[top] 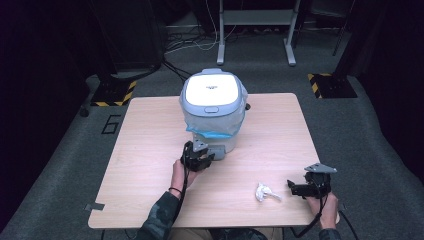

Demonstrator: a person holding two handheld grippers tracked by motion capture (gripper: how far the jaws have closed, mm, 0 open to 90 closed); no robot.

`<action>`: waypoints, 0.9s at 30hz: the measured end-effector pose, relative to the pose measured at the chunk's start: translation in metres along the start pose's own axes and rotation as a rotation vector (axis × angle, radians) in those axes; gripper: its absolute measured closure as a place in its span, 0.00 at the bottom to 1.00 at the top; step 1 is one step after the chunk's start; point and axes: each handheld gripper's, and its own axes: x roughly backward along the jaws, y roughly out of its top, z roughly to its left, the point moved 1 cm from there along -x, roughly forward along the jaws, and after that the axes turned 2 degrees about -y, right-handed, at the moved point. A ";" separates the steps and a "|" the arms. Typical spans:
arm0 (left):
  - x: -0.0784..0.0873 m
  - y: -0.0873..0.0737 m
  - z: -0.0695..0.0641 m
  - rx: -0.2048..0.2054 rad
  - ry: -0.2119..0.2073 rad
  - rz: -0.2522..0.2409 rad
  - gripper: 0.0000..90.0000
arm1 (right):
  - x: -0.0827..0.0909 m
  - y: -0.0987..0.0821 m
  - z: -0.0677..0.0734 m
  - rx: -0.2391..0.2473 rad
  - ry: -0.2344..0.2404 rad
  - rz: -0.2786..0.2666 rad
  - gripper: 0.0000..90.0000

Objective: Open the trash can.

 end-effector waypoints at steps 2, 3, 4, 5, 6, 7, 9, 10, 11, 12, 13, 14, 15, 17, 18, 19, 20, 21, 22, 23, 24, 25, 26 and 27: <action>-0.002 0.001 -0.005 -0.021 0.016 -0.022 1.00 | 0.000 0.000 0.000 0.001 0.001 0.002 0.02; -0.002 0.002 -0.007 -0.023 0.021 -0.040 1.00 | 0.000 0.000 0.000 0.000 0.000 -0.001 0.02; -0.003 0.003 -0.009 -0.026 0.030 -0.051 1.00 | 0.000 0.000 0.000 0.002 0.000 0.000 0.02; -0.004 0.004 -0.010 -0.033 0.047 -0.062 1.00 | 0.000 0.000 0.000 0.000 0.000 -0.001 0.02; -0.004 0.005 -0.011 -0.038 0.051 -0.071 1.00 | 0.000 0.000 0.000 0.000 0.000 -0.001 0.02; -0.005 0.006 -0.012 -0.038 0.059 -0.079 1.00 | 0.000 0.000 0.000 0.000 0.000 -0.001 0.02; -0.010 0.006 -0.013 -0.060 0.091 -0.077 1.00 | 0.000 0.000 0.000 -0.001 0.000 -0.001 0.03; -0.016 0.004 -0.013 -0.061 0.097 -0.062 1.00 | 0.000 0.000 0.000 0.000 0.001 -0.001 0.03; -0.025 -0.001 -0.014 -0.078 0.106 -0.020 1.00 | 0.000 0.000 0.000 -0.001 0.000 -0.001 0.03; -0.034 -0.010 -0.014 -0.097 0.121 -0.027 1.00 | 0.000 0.000 0.000 0.000 0.001 -0.001 0.03; -0.034 -0.016 -0.014 -0.105 0.132 -0.078 1.00 | 0.000 0.000 0.000 0.000 0.001 -0.001 0.03; -0.035 -0.018 -0.014 -0.095 0.132 -0.095 1.00 | 0.000 0.000 0.000 0.001 0.002 -0.001 0.03; -0.035 -0.019 -0.014 -0.089 0.135 -0.089 1.00 | 0.000 0.000 0.000 0.002 0.003 0.000 0.03; -0.036 -0.019 -0.015 -0.102 0.136 -0.080 1.00 | 0.000 0.000 0.000 0.001 0.003 -0.001 0.04; -0.037 -0.021 -0.014 -0.100 0.130 -0.082 1.00 | 0.000 0.000 0.000 0.001 0.003 -0.001 0.04; -0.037 -0.022 -0.013 -0.087 0.121 -0.082 1.00 | 0.000 0.000 0.000 0.003 0.003 -0.001 0.04; -0.039 -0.023 -0.012 -0.074 0.110 -0.077 1.00 | 0.000 0.000 0.000 0.003 0.003 -0.001 0.04; -0.041 -0.023 -0.012 -0.077 0.107 -0.062 1.00 | 0.000 0.000 0.000 0.003 0.003 -0.001 0.04; -0.041 -0.023 -0.013 -0.087 0.110 -0.046 1.00 | 0.000 0.000 0.000 0.002 0.003 -0.001 0.04; -0.043 -0.023 -0.013 -0.089 0.117 -0.038 1.00 | 0.000 0.000 0.000 0.001 0.002 -0.002 0.04; -0.043 -0.022 -0.013 -0.083 0.114 -0.034 1.00 | 0.000 0.000 0.000 0.000 0.002 -0.003 0.04; -0.043 -0.022 -0.012 -0.074 0.106 -0.035 1.00 | 0.000 0.000 0.000 -0.001 0.002 -0.002 0.04; -0.043 -0.022 -0.011 -0.068 0.099 -0.036 1.00 | 0.000 0.000 0.000 -0.001 0.002 -0.002 0.04; -0.043 -0.022 -0.010 -0.062 0.102 -0.046 1.00 | 0.001 0.000 0.000 0.000 0.001 -0.002 0.04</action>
